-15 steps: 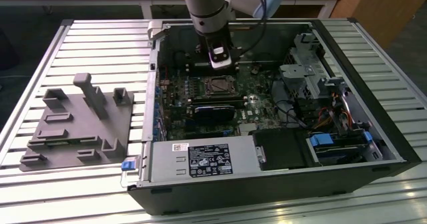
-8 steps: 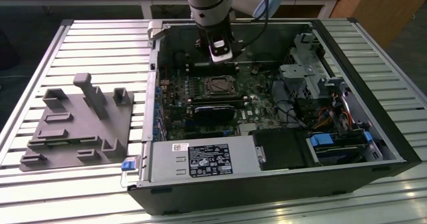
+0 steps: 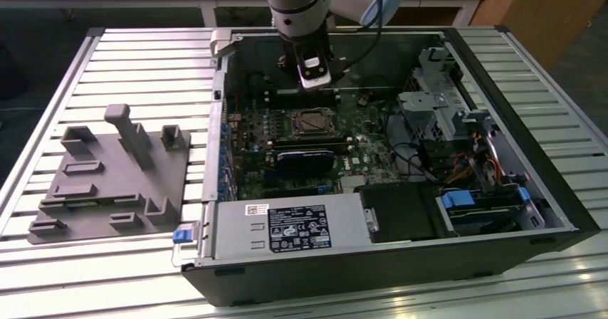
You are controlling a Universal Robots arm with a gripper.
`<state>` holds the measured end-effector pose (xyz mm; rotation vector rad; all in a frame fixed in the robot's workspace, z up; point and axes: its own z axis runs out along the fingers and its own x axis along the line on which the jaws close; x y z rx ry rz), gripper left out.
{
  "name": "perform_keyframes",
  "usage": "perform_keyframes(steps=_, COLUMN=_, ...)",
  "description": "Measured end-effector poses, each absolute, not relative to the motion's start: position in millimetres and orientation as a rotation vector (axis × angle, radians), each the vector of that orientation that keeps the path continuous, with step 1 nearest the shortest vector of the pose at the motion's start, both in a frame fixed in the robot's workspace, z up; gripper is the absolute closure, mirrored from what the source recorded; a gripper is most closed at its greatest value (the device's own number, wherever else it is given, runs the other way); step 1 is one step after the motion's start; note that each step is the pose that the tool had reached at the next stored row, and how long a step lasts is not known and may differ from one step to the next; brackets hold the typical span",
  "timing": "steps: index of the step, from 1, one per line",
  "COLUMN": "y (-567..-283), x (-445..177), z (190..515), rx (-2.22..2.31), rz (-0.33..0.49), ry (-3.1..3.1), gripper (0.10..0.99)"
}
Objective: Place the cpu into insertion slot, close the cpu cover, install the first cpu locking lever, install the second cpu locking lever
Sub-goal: 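Install the first cpu locking lever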
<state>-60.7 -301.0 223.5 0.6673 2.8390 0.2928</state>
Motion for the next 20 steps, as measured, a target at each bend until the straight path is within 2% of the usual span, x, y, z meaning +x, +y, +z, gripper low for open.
perform_keyframes(steps=12, y=-302.6, x=-59.7, z=222.6, rx=0.662, rz=0.102, ry=2.88, gripper=0.98)
perform_keyframes(steps=20, y=-319.3, x=-59.6, z=220.8, rx=0.666, rz=0.083, ry=2.899, gripper=0.98)
